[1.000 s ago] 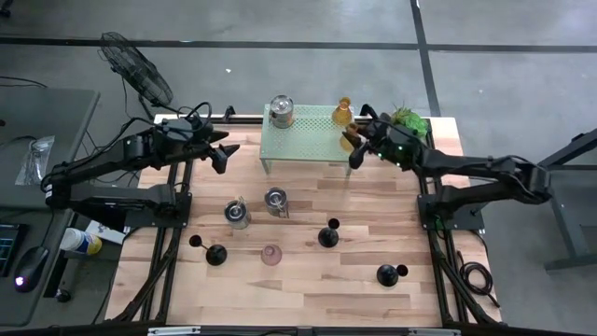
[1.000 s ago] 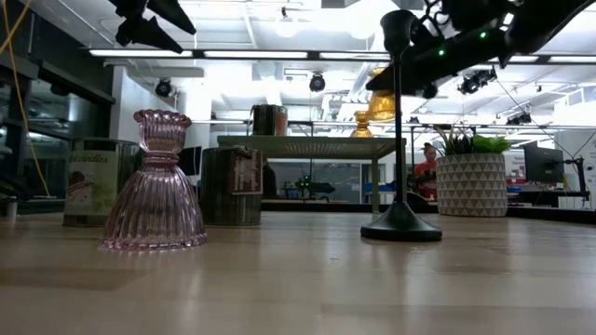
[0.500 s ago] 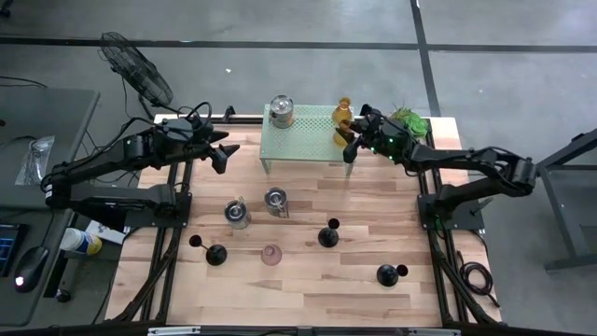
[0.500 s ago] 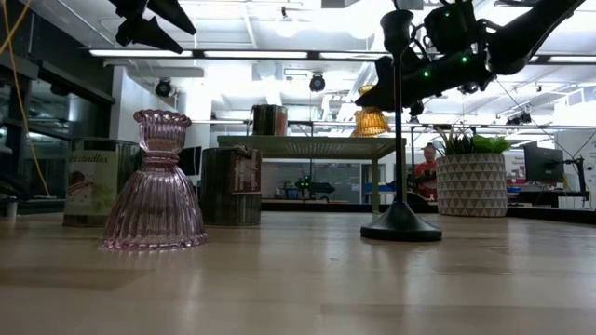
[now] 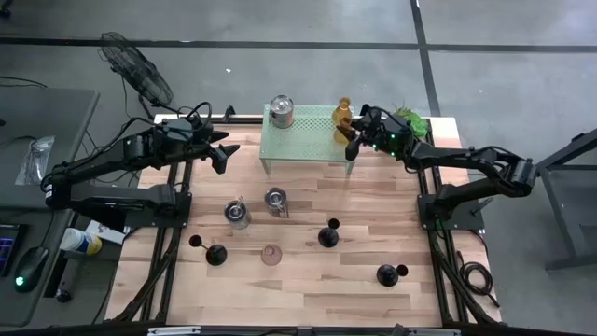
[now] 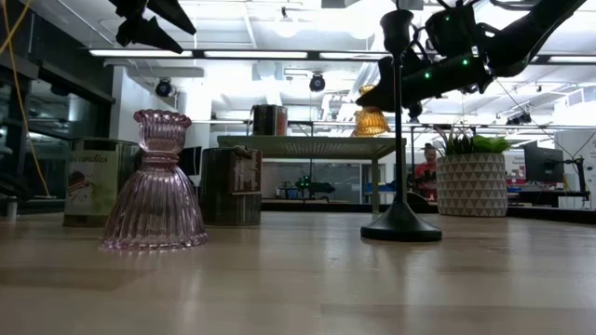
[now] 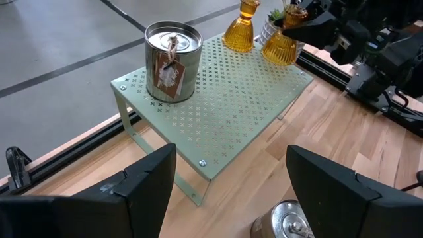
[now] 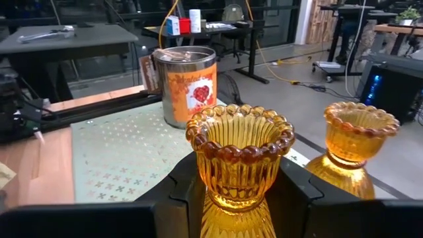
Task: Pick & Place candle stick holders
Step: Put the orange candle holder on the shelf
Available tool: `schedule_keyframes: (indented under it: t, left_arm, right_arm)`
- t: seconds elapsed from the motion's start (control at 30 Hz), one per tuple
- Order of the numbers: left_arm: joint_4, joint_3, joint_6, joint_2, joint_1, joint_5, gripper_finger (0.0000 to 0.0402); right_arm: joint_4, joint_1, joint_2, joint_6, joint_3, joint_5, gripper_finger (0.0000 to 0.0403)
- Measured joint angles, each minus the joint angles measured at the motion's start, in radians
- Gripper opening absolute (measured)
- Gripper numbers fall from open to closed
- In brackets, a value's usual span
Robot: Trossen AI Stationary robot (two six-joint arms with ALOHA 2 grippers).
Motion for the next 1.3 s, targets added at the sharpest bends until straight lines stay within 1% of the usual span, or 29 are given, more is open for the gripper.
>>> schedule_keyframes:
  t: [0.13,0.27,0.4,0.47,0.83,1.13,1.3]
  left_arm:
    - [0.0,0.0,0.0,0.0,0.0,0.0,0.0283]
    - [0.001,0.0,0.0,0.0,0.0,0.0,0.0283]
    - [0.013,0.0,0.0,0.0,0.0,0.001,0.0283]
    - [0.024,0.0,0.0,0.0,0.0,0.002,0.0283]
    - [0.026,0.001,0.0,0.0,0.0,0.002,0.0283]
    - [0.026,0.001,-0.001,0.0,0.0,0.01,0.0283]
    - [0.026,0.001,-0.007,0.0,0.0,0.011,0.0283]
  right_arm:
    - [0.029,-0.001,0.027,0.005,0.0,-0.011,0.0112]
    - [0.055,0.001,0.07,0.008,0.0,0.001,0.0112]
    - [0.12,0.0,0.081,0.011,0.001,0.004,0.0112]
    - [0.118,0.0,0.083,0.011,0.001,0.019,0.0112]
    - [0.109,-0.006,0.085,0.019,0.001,0.014,0.0112]
    - [0.161,0.001,0.143,0.034,0.0,0.015,0.0112]
    - [0.158,0.001,0.148,0.026,0.0,0.021,0.0112]
